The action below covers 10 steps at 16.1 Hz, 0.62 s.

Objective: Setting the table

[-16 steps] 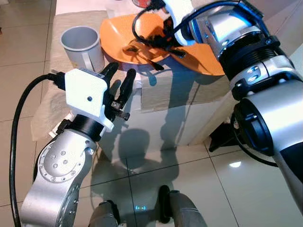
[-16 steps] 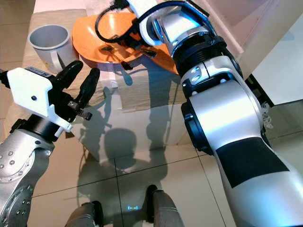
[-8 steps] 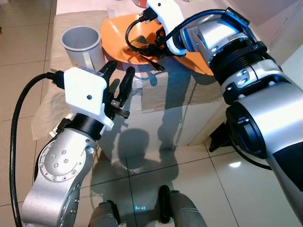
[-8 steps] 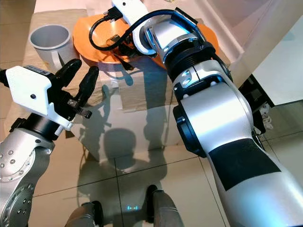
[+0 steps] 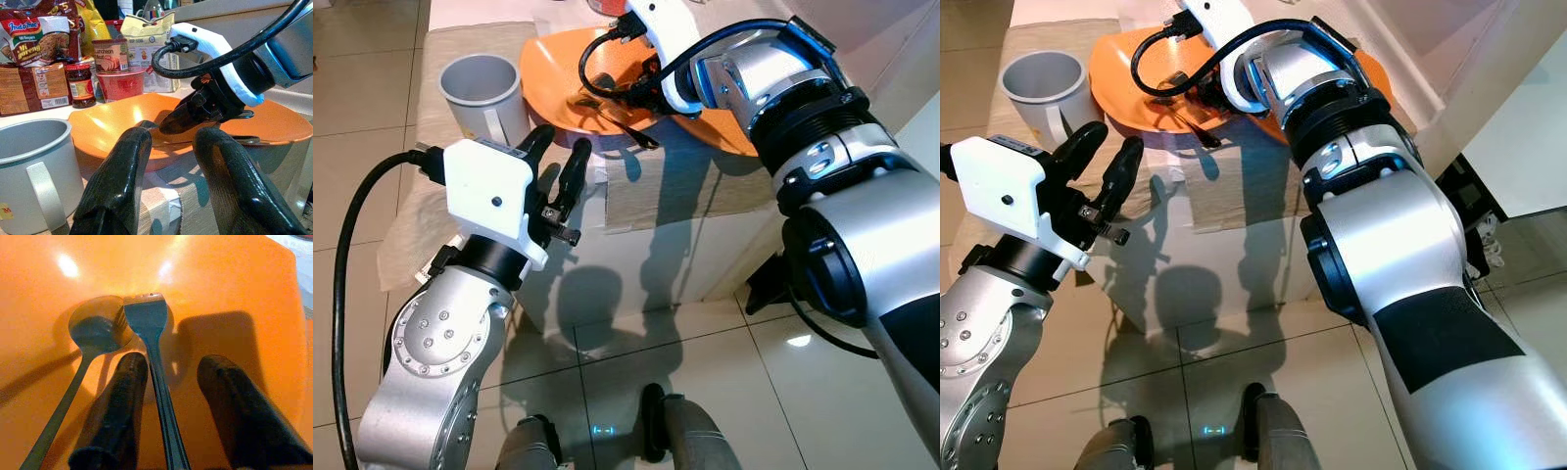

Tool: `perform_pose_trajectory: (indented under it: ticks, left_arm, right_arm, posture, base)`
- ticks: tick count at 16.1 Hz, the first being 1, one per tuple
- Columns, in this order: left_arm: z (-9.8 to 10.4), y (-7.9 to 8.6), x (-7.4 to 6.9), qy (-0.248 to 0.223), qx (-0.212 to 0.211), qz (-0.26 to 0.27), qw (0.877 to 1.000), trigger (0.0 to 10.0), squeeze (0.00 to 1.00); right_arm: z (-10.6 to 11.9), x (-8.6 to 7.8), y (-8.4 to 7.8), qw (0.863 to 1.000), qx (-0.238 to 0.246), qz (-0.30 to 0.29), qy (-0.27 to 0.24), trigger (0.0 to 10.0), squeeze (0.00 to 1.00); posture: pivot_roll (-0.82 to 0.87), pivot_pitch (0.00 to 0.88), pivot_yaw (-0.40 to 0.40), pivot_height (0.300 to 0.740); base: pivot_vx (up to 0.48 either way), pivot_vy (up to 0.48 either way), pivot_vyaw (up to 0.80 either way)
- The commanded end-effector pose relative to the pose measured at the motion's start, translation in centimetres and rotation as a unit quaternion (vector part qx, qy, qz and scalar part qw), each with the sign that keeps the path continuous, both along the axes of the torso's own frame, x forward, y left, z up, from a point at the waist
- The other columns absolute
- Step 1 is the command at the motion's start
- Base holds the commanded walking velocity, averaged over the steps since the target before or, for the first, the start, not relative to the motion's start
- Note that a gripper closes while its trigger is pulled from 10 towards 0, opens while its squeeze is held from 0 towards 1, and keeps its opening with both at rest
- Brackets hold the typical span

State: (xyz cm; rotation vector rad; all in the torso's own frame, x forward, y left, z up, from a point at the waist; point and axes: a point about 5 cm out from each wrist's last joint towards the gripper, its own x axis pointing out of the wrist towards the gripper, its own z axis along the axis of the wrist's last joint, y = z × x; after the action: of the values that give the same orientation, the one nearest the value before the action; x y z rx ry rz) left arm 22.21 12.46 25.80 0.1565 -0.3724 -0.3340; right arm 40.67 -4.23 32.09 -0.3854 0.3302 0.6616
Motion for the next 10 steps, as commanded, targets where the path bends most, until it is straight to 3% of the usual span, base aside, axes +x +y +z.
perform_pose_trajectory:
  ticks: [1,10]
  left_arm:
    - [0.33,-0.11,-0.52,-0.008,-0.001,-0.003,1.000,10.0,0.00]
    - [0.56,0.01,-0.51,-0.011,-0.004,-0.002,1.000,10.0,0.00]
  right_arm:
    - [0.40,-0.01,-0.11,1.000,0.008,-0.006,0.003,0.0,0.00]
    - [0.63,0.01,-0.39,1.000,0.020,-0.009,0.008,0.0,0.00]
  posture:
    - [-0.06,0.221,-0.085,0.740]
    - [-0.07,0.225,-0.084,0.740]
  base:
    - [0.000,0.000,0.00]
    - [0.000,0.000,0.00]
